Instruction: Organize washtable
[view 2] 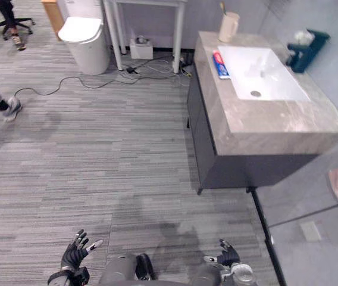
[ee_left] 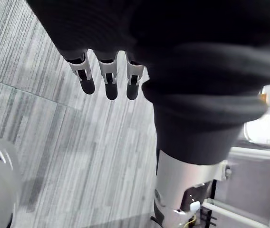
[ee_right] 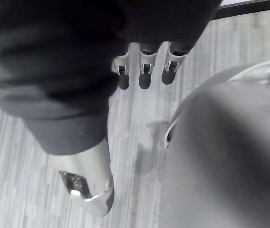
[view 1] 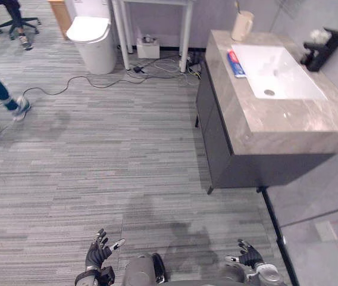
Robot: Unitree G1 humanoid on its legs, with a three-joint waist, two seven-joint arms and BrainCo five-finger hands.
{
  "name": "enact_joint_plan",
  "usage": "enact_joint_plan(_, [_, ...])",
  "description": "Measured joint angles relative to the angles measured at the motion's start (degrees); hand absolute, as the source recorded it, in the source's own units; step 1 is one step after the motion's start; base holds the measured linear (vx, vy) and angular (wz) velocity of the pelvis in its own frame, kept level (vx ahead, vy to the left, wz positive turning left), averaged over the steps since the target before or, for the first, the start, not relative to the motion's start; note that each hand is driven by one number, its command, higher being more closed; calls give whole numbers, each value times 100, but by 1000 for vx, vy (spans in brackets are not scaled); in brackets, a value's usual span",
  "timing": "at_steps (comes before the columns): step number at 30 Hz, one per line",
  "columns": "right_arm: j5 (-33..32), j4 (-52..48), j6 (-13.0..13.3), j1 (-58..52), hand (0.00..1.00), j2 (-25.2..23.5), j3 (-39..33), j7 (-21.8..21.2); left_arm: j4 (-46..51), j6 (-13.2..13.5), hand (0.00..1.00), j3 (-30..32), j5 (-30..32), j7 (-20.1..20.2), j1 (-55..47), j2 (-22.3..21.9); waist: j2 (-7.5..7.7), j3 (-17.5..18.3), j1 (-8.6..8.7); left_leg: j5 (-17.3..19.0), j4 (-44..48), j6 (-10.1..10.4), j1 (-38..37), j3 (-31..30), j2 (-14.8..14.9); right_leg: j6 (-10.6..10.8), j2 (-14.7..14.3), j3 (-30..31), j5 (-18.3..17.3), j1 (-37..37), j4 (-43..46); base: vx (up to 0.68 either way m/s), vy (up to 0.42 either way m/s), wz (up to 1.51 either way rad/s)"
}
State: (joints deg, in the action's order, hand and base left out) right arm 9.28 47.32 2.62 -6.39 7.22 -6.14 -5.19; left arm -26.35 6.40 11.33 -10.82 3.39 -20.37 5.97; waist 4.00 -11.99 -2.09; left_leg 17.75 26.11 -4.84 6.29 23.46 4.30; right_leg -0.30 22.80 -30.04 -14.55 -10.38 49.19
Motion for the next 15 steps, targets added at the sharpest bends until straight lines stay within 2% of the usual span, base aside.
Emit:
enact_joint_plan(2, [-125, -114, 5, 16, 0, 2, 4, 46, -4, 0, 0, -58, -3, -20, 15, -11, 24, -51, 85, 45, -20, -56, -56, -189, -150, -5, -181, -57, -112, -404, -302, 155, 0, 77])
enact_joint_plan(4, [-199, -147, 6, 47, 0, 2, 10, 51, -10, -2, 0, -160, -3, -87, 44, -13, -76, -164, 155, 94, -72, -59, -128, -440, -192, 91, -487, 92, -43, -726, -1091, 199, -10, 74])
enact_joint_plan(5, [-199, -130, 5, 31, 0, 2, -1, 54, -18, -4, 0, -195, -2, -105, 122, -29, -127, -232, 161, 111, -169, -26, -253, -615, -205, 250, -713, 225, 133, -797, -1805, 248, -9, 77])
enact_joint_plan(6, [-239, -119, 9, -63, 0, -10, -11, 54, -17, -1, 0, -234, -2, -103, 138, -26, -170, -257, 185, 168, -226, 71, -310, -796, -260, 309, -921, 487, 370, -786, -2443, 253, -19, 83])
enact_joint_plan(7, [-268, -130, 9, -95, 0, -13, -11, 54, -16, 0, 0, -246, -2, -104, 141, -23, -169, -258, 208, 228, -197, 140, -352, -890, -281, 297, -976, 645, 440, -789, -2579, 313, -62, 89])
enact_joint_plan(8, [-288, -181, -10, -216, 0, -20, -15, 52, -22, -1, 0, -329, 1, -104, 142, -10, -133, -238, 270, 405, -105, 236, -445, -1106, -344, 189, -1037, 960, 539, -779, -2480, 501, -166, 90])
enact_joint_plan(10, [-317, -398, -22, -402, 0, -28, -112, 52, -20, 0, 0, -489, 4, -98, 153, -11, -194, -186, 317, 690, 55, 460, -595, -1316, -270, 76, -1103, 1057, 648, -767, -2084, 587, -207, 68])
enact_joint_plan(11, [-323, -478, -33, -467, 0, -31, -138, 58, -14, -7, 0, -491, 4, -92, 153, -68, -257, -153, 284, 799, 150, 686, -839, -1257, -64, 34, -1183, 948, 635, -611, -1933, 462, -121, 15])
enact_joint_plan(12, [-334, -527, -39, -490, 0, -39, -168, 65, -4, -17, 0, -490, 4, -91, 158, -105, -367, -155, 289, 837, 421, 766, -834, -1164, 134, -49, -1288, 925, 539, -467, -1928, 615, -151, -3])
enact_joint_plan(13, [-377, -617, -46, -534, 0, -38, -251, 112, 101, -53, 0, -490, 4, -88, 169, -150, -489, -142, 306, 722, 1296, 938, -626, -877, 589, -191, -1545, 853, 416, -241, -1950, 631, -136, -26])
enact_joint_plan(14, [-419, -746, -76, -572, 0, -63, -250, 149, 265, -86, 0, -475, 4, -89, 169, -180, -510, -150, 296, 217, 2372, 1017, -312, -723, 986, -296, -1765, 903, 348, 60, -2146, 611, -139, -41])
enact_joint_plan(15, [-432, -841, -73, -610, 0, -122, -249, 151, 334, -93, 0, -472, 4, -87, 168, -202, -498, -145, 277, 222, 2770, 1015, -143, -659, 1175, -315, -1851, 984, 336, 218, -2269, 557, -75, -60])
